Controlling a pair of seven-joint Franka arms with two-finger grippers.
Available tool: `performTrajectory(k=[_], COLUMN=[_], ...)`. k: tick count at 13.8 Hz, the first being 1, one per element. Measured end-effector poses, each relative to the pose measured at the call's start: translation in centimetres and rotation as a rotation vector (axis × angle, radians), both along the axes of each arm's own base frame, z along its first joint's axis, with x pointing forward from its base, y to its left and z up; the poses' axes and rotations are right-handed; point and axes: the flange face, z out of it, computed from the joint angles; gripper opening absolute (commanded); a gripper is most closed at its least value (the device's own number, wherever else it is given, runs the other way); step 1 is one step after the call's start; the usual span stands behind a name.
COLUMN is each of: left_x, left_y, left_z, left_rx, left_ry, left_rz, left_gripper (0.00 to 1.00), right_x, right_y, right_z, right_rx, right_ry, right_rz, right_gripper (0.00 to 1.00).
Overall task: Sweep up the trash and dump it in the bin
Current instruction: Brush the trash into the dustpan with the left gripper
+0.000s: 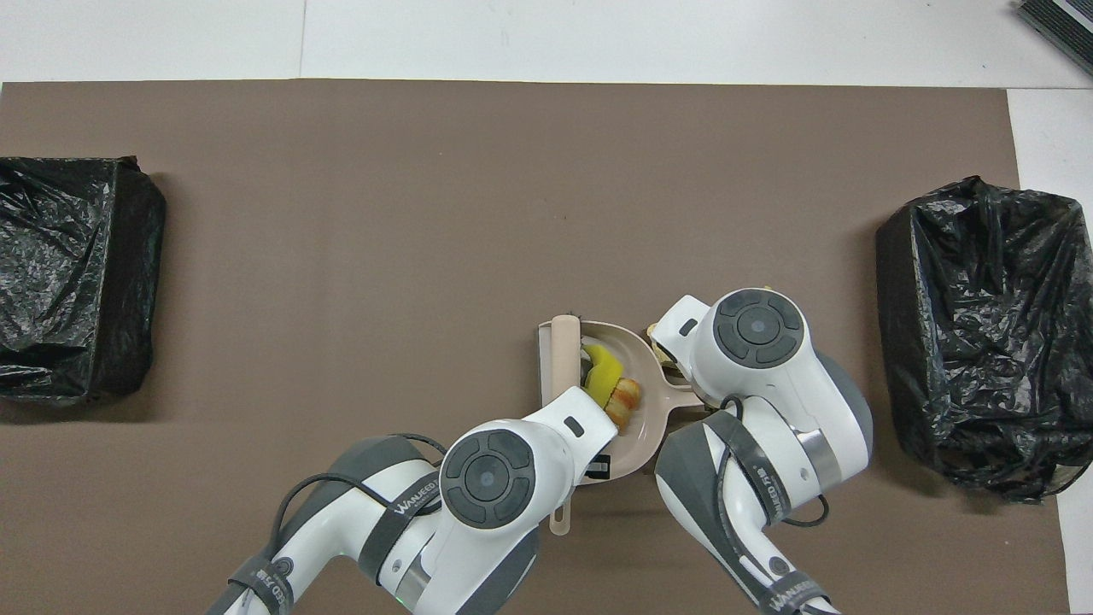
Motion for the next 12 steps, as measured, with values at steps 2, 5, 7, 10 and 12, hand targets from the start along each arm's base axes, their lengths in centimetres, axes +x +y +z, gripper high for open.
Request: performTrajectory(k=[2, 5, 7, 10, 12], left_x=[-0.1, -0.7, -0.5, 1.1, 1.2], left_y=[-0.2, 0.6, 1.4, 3.1, 4.0], left_z=[0.5, 0.2, 0.0, 1.0, 2.6], left_rx=[0.015, 0.087, 0.124, 0.113, 0.118], left_ry=[0.025, 0.112, 0.151, 0.149, 0.156], left_rz=[0.013, 0.110, 0.164, 0.219, 0.240], left_gripper=[0.00, 0.00, 0.00, 0.00, 0.00], right_x=[0.0, 0.0, 0.0, -0.2, -0.4], right_y=[-0.1, -0.1, -0.1, -0.1, -0.2], right_z=[-0.1, -0.1, 0.0, 0.0, 0.2], right_rx=[-0.001, -0.001, 0.000, -0.012, -0.036], right_ry=[0.001, 0.001, 0.001, 0.009, 0.010], right_rz=[-0.002, -0.002, -0.001, 0.004, 0.022], right_gripper=[0.00, 0.00, 0.00, 0.00, 0.00])
